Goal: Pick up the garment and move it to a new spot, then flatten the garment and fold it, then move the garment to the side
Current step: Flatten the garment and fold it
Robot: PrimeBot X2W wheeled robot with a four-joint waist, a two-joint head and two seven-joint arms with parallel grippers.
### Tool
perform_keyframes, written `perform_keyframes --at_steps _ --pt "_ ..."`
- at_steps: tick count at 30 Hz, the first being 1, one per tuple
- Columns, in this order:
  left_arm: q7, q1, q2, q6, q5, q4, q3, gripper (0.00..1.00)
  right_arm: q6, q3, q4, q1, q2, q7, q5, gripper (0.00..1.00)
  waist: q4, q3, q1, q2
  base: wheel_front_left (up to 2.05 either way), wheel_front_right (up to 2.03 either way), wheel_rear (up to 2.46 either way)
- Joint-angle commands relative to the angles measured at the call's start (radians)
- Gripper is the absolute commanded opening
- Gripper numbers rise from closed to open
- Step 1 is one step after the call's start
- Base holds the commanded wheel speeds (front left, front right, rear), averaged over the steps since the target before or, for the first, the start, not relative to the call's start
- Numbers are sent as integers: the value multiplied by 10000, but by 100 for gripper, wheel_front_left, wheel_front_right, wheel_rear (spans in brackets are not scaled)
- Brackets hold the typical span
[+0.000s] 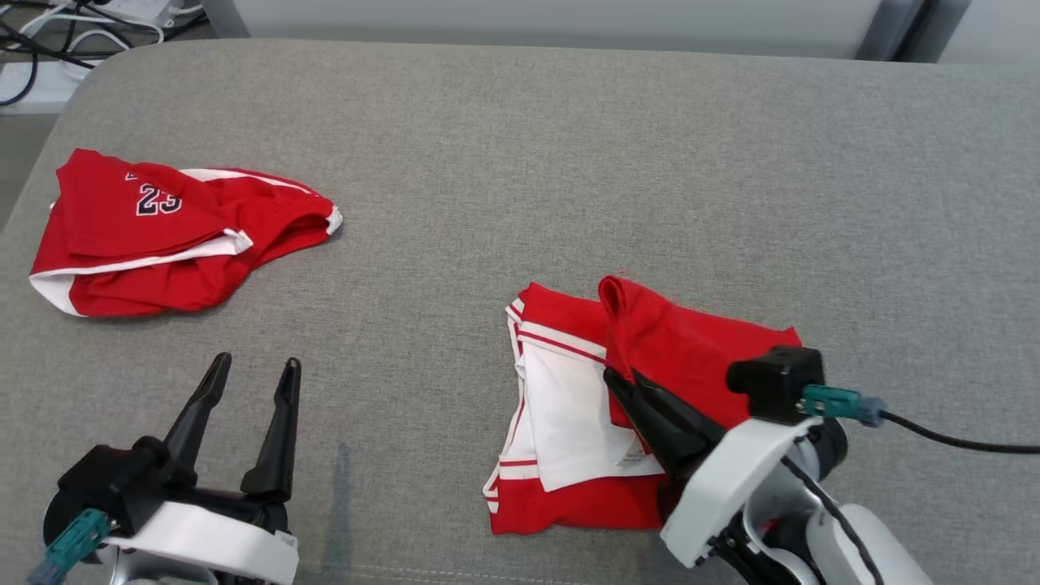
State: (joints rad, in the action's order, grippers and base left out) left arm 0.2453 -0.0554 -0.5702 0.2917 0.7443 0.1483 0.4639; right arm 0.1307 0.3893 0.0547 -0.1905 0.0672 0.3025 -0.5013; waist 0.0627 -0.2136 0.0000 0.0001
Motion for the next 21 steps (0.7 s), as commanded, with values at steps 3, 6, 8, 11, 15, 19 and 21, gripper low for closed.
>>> perform_keyframes --at_steps 3,6,8,11,15,19,21 --pt "-5 -786 -128 -146 -123 77 -257 100 0 826 -902 -889 -140 -555 -93 0 287 -77 0 -1 0 0 0" --pt "-1 -903 -18 -224 -133 -31 -151 100 0 1485 -1789 -1366 -161 -911 -483 0 466 -150 0 -1 0 0 0" --pt "5 -960 51 -269 -127 -108 -102 100 0 1983 -2251 -1644 -164 -1053 -880 98 547 -198 0 -1 0 0 0" --pt "15 -1012 112 -309 -126 -184 -79 100 0 2126 -2658 -1875 -166 -1299 -1144 100 595 -234 0 -1 0 0 0" --pt "39 -1092 177 -354 -141 -282 -98 100 0 1805 -2984 -2255 -167 -1994 -1107 100 594 -328 0 -1 0 0 0" --pt "71 -1131 121 -360 -201 -347 -241 100 0 382 -2218 -2126 194 -3399 -120 100 419 -283 0 -1 0 0 0" --pt "82 -1097 86 -323 -218 -327 -330 100 0 -355 -1841 -1802 545 -3859 635 100 303 -227 0 -1 0 0 0"
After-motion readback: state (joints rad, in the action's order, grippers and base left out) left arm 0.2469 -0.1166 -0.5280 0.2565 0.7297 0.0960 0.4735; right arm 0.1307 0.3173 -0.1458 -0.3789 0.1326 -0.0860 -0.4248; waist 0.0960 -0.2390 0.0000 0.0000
